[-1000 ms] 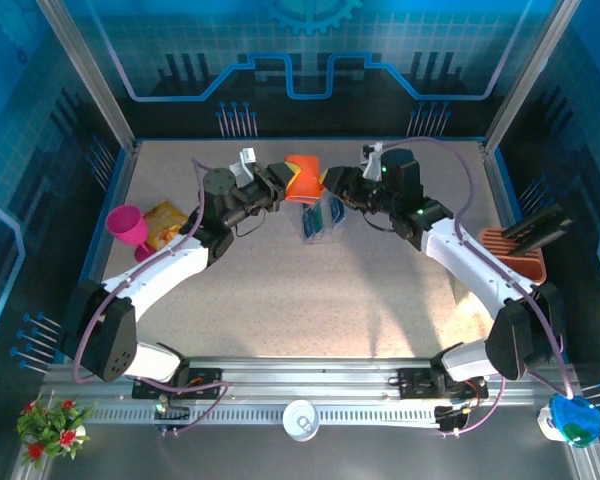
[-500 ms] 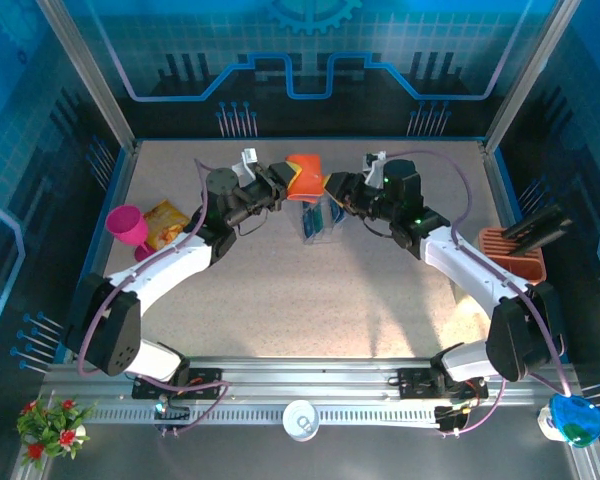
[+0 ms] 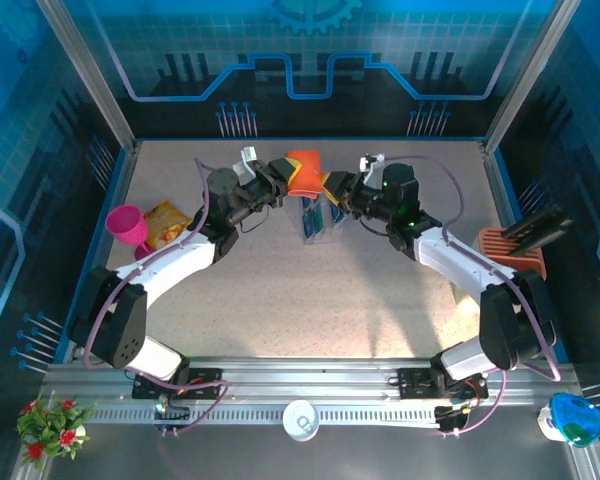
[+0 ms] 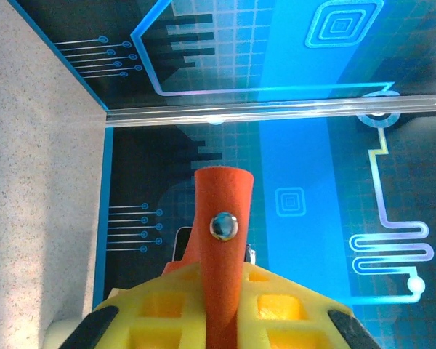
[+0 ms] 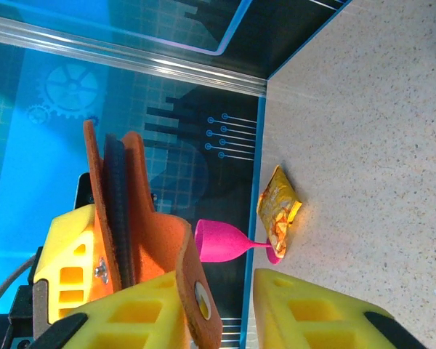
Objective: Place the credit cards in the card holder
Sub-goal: Open the card holder at the center of the table.
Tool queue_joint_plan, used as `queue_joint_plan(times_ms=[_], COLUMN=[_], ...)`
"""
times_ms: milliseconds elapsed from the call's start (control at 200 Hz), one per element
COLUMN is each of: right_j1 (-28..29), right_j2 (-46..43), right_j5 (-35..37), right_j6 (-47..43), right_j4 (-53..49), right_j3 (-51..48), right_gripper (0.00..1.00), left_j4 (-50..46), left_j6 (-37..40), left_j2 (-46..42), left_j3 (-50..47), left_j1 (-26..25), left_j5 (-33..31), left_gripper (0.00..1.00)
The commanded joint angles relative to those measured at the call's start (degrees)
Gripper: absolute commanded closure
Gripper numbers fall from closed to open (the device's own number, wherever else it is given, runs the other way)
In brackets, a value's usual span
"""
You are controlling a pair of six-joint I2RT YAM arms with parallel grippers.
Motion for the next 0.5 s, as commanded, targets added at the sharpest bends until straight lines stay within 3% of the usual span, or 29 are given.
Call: queue_joint_plan(times_ms=[0, 495], right_j1=[-0.15, -1.37], right_j2=[0.46, 1.49], right_j5=[-2.86, -2.96], right_j6=[1.58, 7.15], right_j4=[4.5, 12.7], right_j3=[-0.69, -4.28], right_gripper=[0.71, 0.72], left_j4=[5.01, 6.25], left_j6=[-1.78, -2.28], left_j2=[0.82, 0.84], left_j3=[1.79, 1.69], left_j1=[-0.08, -0.05], left_j5=[-0.45, -1.67], left_gripper=[1.0, 1.0])
